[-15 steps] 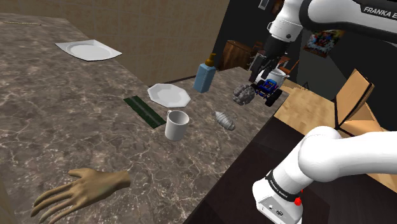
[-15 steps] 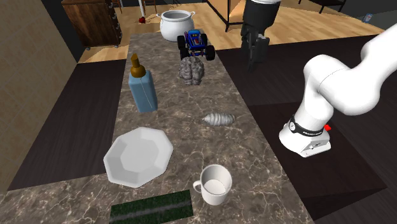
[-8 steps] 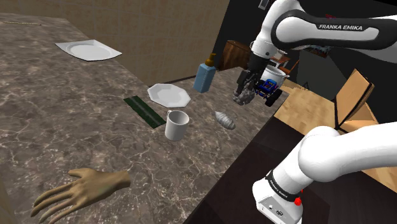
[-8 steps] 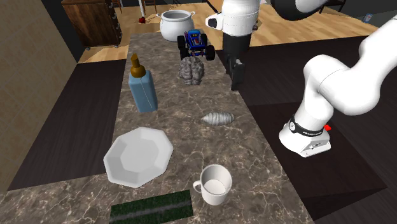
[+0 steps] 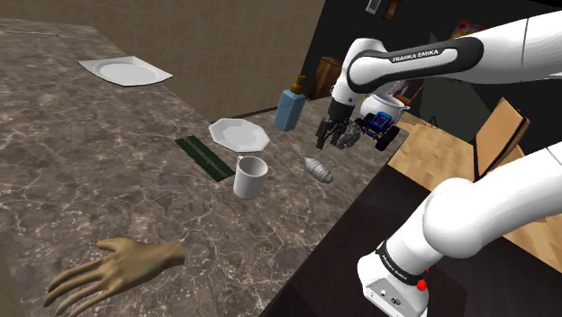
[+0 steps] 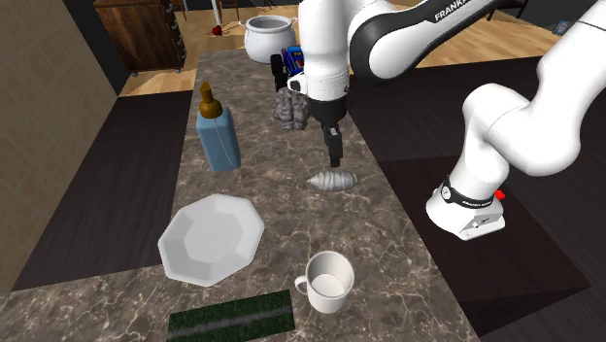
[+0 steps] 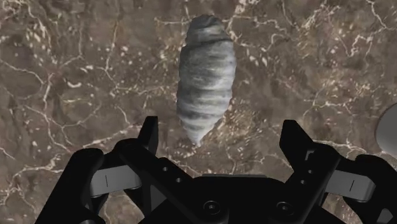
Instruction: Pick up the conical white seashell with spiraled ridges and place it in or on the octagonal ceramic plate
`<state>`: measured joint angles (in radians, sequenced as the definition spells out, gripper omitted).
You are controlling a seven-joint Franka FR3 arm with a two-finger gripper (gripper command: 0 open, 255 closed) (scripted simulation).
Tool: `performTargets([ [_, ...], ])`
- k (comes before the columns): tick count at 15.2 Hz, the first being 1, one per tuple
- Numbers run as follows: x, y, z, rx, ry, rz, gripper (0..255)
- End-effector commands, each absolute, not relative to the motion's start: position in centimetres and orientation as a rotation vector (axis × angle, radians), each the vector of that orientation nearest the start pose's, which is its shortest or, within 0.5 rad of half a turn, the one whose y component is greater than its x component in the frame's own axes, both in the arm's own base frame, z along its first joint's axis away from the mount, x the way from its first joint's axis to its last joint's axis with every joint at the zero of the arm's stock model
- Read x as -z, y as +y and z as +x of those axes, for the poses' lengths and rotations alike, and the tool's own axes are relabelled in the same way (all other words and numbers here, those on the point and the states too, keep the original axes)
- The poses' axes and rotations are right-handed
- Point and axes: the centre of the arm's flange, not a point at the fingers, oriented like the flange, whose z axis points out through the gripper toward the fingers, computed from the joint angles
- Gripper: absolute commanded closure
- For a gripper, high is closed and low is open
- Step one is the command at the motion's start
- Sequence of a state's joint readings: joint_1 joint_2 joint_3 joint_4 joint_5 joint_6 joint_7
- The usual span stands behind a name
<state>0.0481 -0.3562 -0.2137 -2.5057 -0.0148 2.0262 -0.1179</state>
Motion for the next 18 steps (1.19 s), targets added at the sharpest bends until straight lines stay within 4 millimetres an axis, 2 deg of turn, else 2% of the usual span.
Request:
performTargets([
  [1, -37.1, -7.3, 41.1, -0.211, 0.024, -3.036, 0],
  [3, -34.4, -7.6, 42.1, -0.238, 0.014, -3.014, 0],
  [4, -34.4, -7.7, 42.2, -0.238, 0.013, -3.014, 0],
  [11, -30.4, -7.2, 41.5, -0.238, 0.013, -3.014, 0],
  [18, -30.4, -7.2, 41.5, -0.238, 0.013, -3.014, 0],
])
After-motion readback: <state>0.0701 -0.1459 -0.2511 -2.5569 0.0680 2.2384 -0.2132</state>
